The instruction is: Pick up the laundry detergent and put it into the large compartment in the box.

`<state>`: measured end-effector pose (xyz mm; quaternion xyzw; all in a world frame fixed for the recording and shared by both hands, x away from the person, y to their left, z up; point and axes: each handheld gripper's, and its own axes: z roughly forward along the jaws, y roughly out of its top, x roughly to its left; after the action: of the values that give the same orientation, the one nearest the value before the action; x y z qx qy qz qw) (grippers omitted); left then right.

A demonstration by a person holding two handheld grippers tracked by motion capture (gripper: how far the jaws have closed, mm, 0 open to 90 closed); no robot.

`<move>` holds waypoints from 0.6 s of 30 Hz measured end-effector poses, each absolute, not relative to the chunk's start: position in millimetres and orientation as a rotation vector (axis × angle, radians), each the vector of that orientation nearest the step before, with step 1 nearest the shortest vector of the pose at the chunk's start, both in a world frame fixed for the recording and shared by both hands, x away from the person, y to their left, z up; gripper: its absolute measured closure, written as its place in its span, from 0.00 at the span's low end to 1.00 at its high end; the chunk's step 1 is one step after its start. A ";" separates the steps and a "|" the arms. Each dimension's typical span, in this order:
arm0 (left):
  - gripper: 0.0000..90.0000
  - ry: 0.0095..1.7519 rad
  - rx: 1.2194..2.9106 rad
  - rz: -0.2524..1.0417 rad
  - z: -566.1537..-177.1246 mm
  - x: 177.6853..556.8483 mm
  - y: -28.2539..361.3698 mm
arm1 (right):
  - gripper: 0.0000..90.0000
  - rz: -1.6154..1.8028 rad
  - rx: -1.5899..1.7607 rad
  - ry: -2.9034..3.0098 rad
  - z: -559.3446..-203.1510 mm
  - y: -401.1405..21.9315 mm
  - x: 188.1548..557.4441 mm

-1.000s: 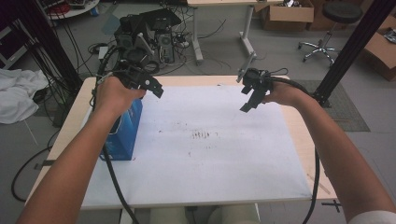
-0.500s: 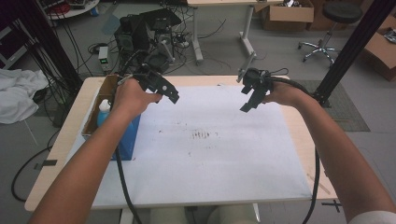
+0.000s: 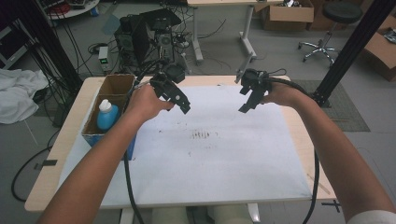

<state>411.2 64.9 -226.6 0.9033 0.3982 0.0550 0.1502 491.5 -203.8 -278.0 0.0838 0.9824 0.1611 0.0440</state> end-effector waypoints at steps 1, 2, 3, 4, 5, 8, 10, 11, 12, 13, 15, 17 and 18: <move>0.20 1.139 2.600 0.157 -228.4 411.4 63.6 | 0.19 0.491 0.257 3.005 -278.4 -203.7 492.2; 0.20 1.134 2.605 0.156 -230.3 411.6 62.6 | 0.19 0.490 0.261 3.006 -278.9 -203.6 492.6; 0.20 1.130 2.610 0.158 -231.9 411.8 61.4 | 0.19 0.487 0.259 3.008 -279.3 -203.3 492.8; 0.20 1.123 2.619 0.159 -233.3 412.0 60.2 | 0.19 0.487 0.259 3.008 -279.5 -203.1 492.8; 0.20 1.118 2.626 0.160 -234.6 412.3 59.0 | 0.19 0.487 0.259 3.007 -279.4 -203.0 492.8; 0.21 1.112 2.634 0.163 -236.1 413.3 57.4 | 0.19 0.491 0.260 3.006 -279.4 -202.8 492.8; 0.21 1.108 2.636 0.160 -236.5 413.9 55.0 | 0.19 0.490 0.258 3.008 -280.2 -201.9 492.9; 0.21 1.106 2.636 0.156 -236.5 414.0 54.6 | 0.19 0.489 0.255 3.009 -280.5 -201.5 492.8; 0.21 1.106 2.636 0.156 -236.5 414.0 54.6 | 0.19 0.489 0.255 3.009 -280.5 -201.5 492.8; 0.21 1.104 2.640 0.155 -236.9 414.3 54.0 | 0.19 0.488 0.250 3.011 -280.9 -201.0 493.1; 0.21 1.099 2.645 0.156 -237.6 414.3 53.6 | 0.19 0.490 0.252 3.011 -281.1 -200.8 493.4; 0.21 1.096 2.648 0.158 -237.7 414.0 53.7 | 0.19 0.487 0.249 3.012 -281.4 -200.4 493.2; 0.21 1.096 2.648 0.158 -237.7 414.0 53.7 | 0.19 0.485 0.247 3.013 -281.6 -200.1 493.0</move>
<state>414.0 53.7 -237.7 0.9141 0.3784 0.0546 0.1354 493.0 -200.1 -281.6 0.0805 0.9833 0.1582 0.0399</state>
